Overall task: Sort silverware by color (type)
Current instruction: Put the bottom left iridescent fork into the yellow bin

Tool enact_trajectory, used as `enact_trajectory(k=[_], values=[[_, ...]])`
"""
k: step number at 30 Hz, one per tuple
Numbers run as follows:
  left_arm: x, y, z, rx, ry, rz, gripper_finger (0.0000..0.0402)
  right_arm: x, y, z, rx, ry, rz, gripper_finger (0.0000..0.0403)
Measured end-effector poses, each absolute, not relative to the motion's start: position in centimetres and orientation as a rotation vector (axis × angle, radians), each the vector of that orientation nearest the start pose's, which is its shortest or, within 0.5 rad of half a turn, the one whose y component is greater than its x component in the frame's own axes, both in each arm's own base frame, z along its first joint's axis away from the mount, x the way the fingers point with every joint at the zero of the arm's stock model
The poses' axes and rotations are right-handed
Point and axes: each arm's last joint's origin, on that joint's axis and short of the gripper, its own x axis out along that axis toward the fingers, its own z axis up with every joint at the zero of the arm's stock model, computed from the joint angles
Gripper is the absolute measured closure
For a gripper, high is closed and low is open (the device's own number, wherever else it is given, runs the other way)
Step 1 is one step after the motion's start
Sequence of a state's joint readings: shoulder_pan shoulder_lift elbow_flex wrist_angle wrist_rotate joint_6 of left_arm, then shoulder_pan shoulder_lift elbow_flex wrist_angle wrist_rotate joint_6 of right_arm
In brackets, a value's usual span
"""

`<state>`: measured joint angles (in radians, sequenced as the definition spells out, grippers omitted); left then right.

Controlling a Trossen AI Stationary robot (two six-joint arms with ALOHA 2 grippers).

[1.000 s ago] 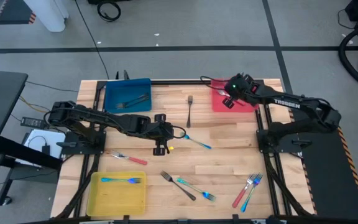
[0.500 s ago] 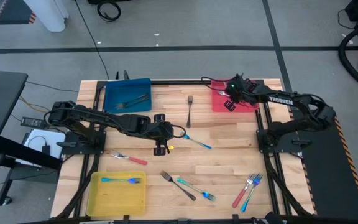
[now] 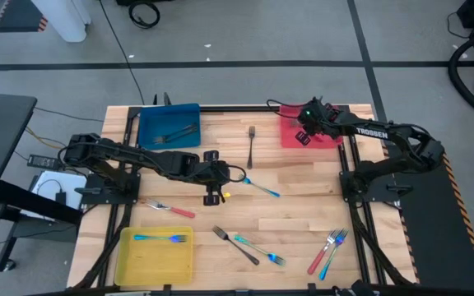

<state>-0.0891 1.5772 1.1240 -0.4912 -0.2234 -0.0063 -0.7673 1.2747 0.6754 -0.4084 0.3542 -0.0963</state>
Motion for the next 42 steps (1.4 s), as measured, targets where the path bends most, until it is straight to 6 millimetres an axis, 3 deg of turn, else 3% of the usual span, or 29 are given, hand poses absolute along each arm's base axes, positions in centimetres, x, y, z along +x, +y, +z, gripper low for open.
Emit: enact_trajectory(k=[7, 16, 25, 32, 42], values=[[33.1, -2.9, 24.2, 0.154, 0.84, -0.007, 0.0306, 16.9, -16.5, 20.0, 0.261, 0.977, -0.953, 0.0305], [33.9, -5.2, 24.7, 0.131, 0.72, -0.143, 0.0306, 19.8, -14.3, 22.1, 0.458, 0.882, -0.659, 0.0304], [35.7, -7.6, 22.2, 0.153, 0.687, -0.201, 0.0306, 22.6, -10.3, 24.1, 0.468, 0.874, -0.488, 0.0304], [36.9, -8.7, 21.0, 0.149, 0.626, -0.219, 0.0306, 23.7, -7.5, 24.1, 0.539, 0.877, -0.44, 0.0304], [38.1, -12.7, 18.4, 0.106, 0.527, -0.29, 0.0306, 24.5, -4.1, 24.1, 0.646, 0.864, -0.455, 0.0304]])
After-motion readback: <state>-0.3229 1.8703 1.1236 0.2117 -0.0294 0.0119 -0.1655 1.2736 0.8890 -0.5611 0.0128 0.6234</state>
